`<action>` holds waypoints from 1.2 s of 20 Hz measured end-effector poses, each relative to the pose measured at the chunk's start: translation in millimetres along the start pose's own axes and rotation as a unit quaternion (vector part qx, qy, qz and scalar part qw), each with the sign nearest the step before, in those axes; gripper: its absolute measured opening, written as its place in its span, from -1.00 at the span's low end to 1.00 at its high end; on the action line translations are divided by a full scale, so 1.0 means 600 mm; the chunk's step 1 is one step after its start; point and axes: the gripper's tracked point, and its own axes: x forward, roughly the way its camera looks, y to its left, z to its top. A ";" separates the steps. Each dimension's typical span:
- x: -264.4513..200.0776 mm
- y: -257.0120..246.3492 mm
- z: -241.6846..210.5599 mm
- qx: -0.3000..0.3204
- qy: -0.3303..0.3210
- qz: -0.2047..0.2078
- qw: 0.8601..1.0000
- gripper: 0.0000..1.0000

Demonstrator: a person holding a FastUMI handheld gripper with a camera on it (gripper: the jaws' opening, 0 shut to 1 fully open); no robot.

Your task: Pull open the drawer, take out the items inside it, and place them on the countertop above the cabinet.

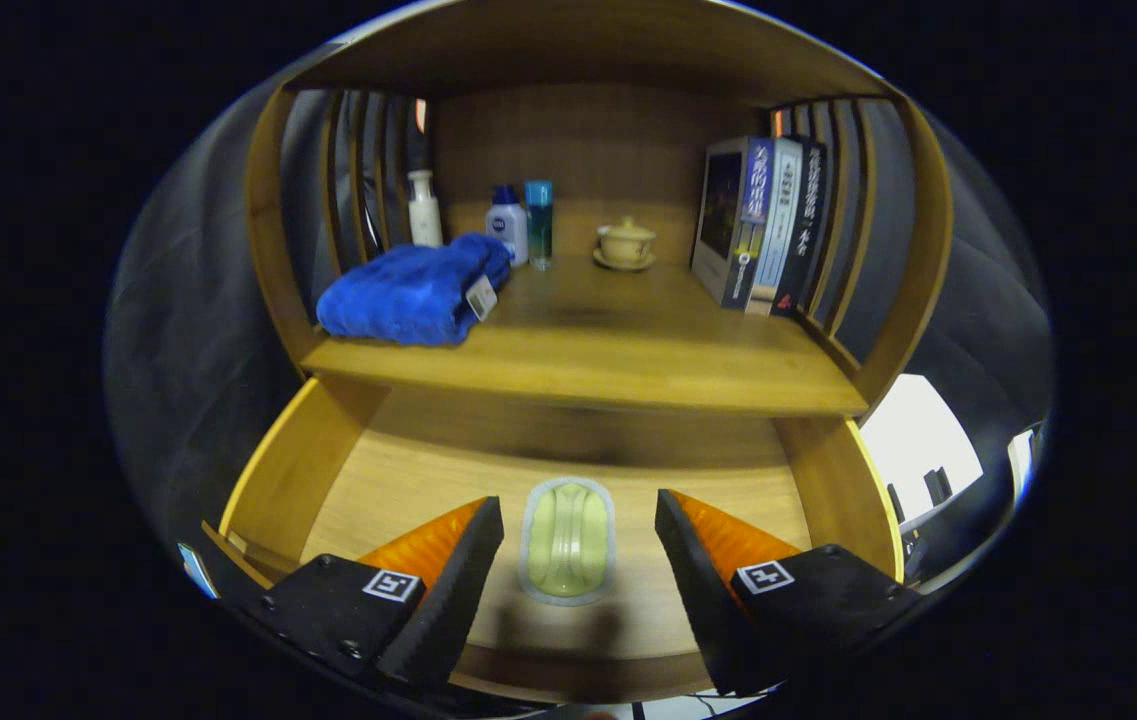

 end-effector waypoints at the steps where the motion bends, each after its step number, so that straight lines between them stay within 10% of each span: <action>1: 0.017 0.003 -0.009 0.005 0.021 0.004 1.000 0.97; 9: 0.093 -0.005 -0.073 0.042 0.148 -0.007 0.988 0.38; 12: 0.091 0.003 -0.079 0.070 0.164 0.003 0.984 -0.44; 24: -0.045 -0.007 0.052 0.051 0.112 0.015 0.992 -0.52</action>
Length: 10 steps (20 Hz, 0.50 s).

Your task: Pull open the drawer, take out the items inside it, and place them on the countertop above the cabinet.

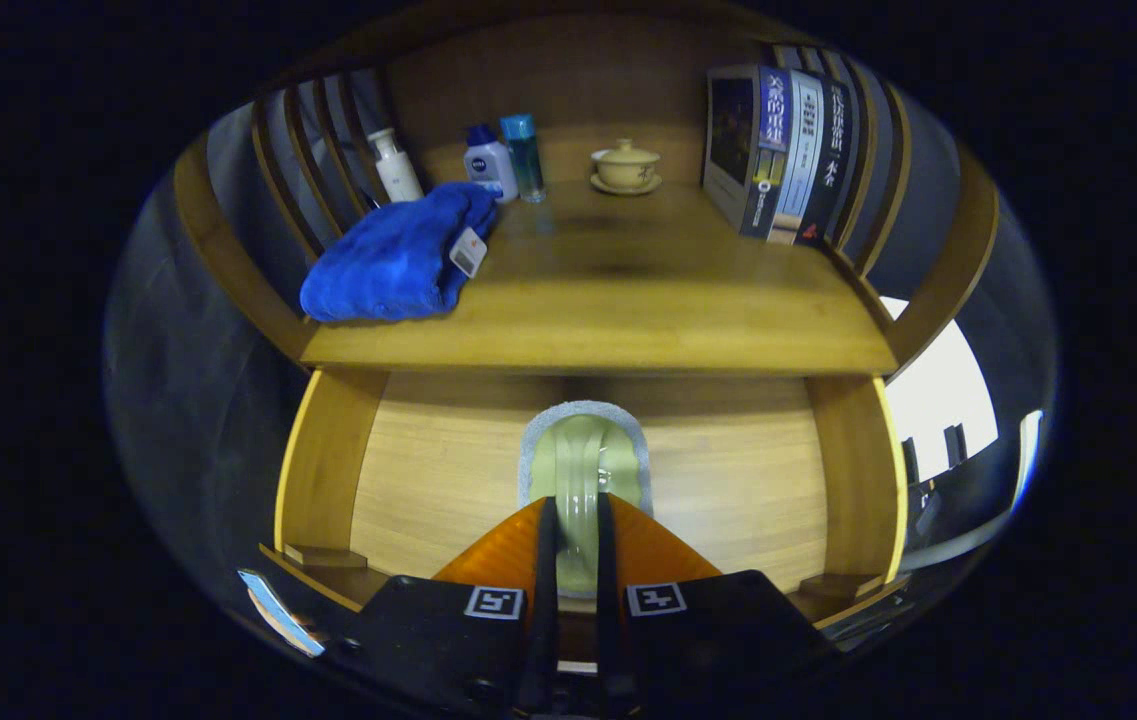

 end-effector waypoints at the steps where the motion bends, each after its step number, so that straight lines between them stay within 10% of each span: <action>1: -0.012 -0.001 0.018 0.003 -0.006 0.002 1.000 -0.52; 10: -0.056 -0.027 0.198 -0.010 -0.058 -0.025 0.998 -0.51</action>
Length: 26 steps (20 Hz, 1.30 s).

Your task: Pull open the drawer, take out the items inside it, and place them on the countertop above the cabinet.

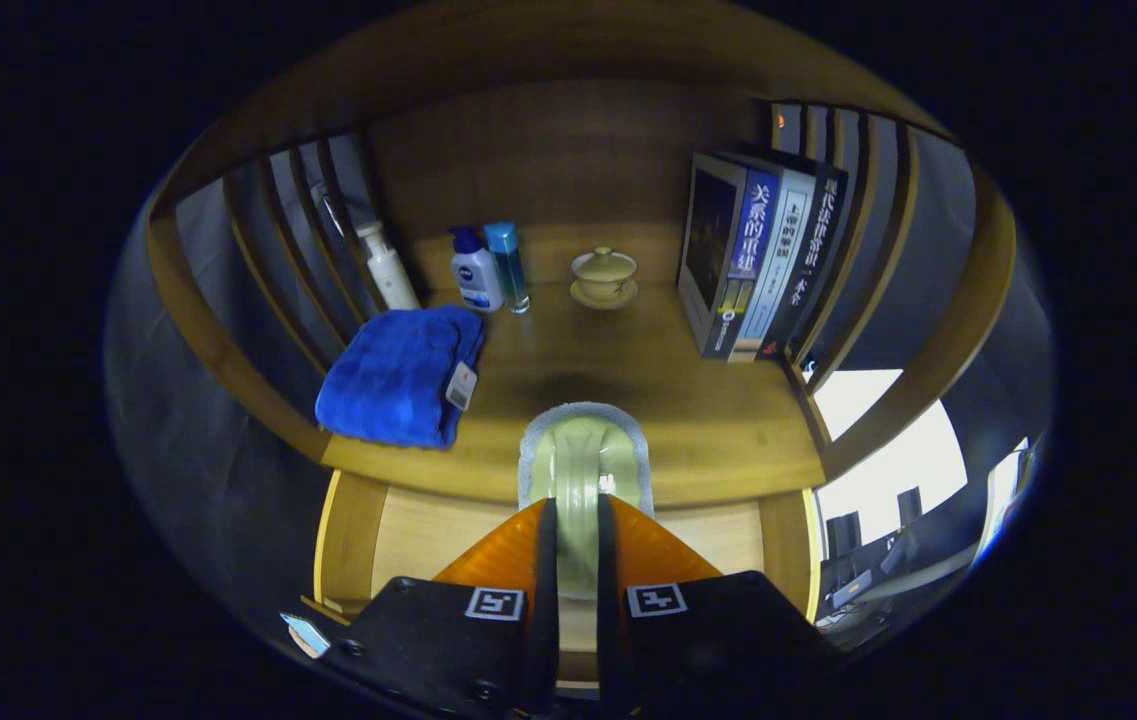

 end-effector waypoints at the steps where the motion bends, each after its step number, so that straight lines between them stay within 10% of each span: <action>1: 0.009 0.000 0.012 -0.001 0.003 -0.003 1.000 -0.51; 17: 0.208 0.035 0.070 -0.003 0.058 0.008 0.998 -0.49; 22: 0.203 0.021 0.081 0.007 0.037 0.000 0.999 -0.26; 26: 0.174 0.023 0.090 0.022 -0.020 0.006 1.000 0.45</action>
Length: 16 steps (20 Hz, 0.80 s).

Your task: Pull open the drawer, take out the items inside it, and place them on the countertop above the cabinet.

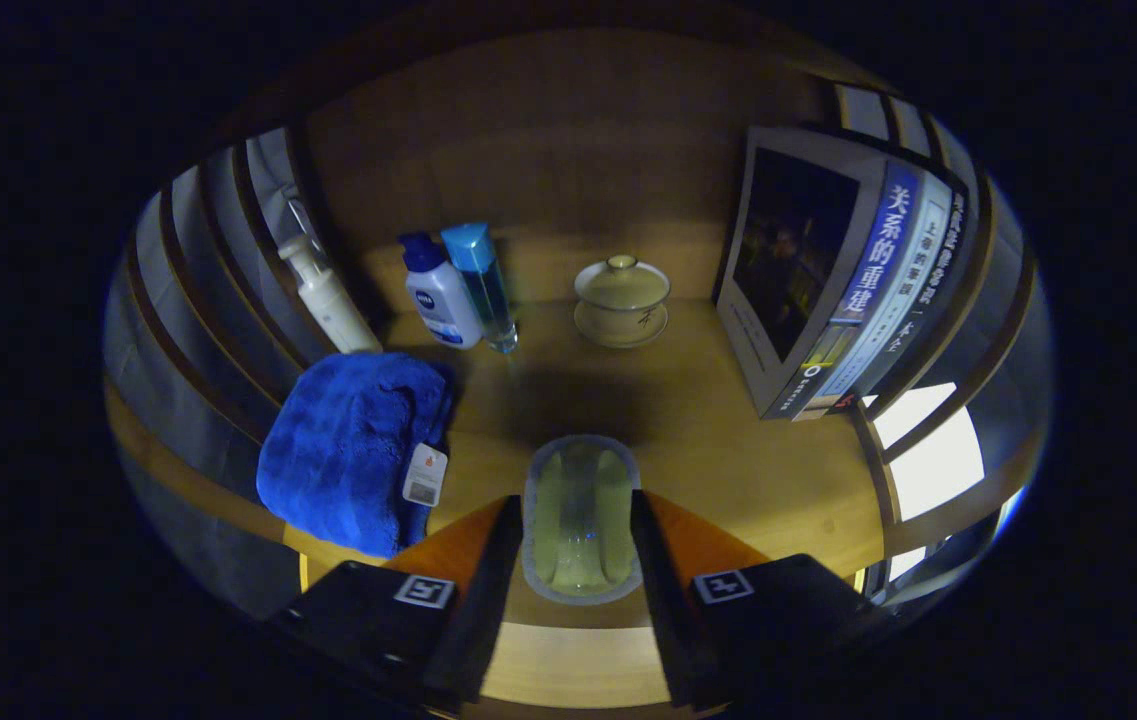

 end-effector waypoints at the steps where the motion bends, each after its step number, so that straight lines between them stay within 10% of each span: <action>1: -0.008 -0.004 0.003 -0.001 -0.022 -0.005 1.000 0.56; 5: -0.067 -0.022 -0.010 0.000 -0.097 -0.026 0.995 0.98; 16: -0.320 -0.130 -0.099 -0.010 -0.278 -0.046 0.960 0.96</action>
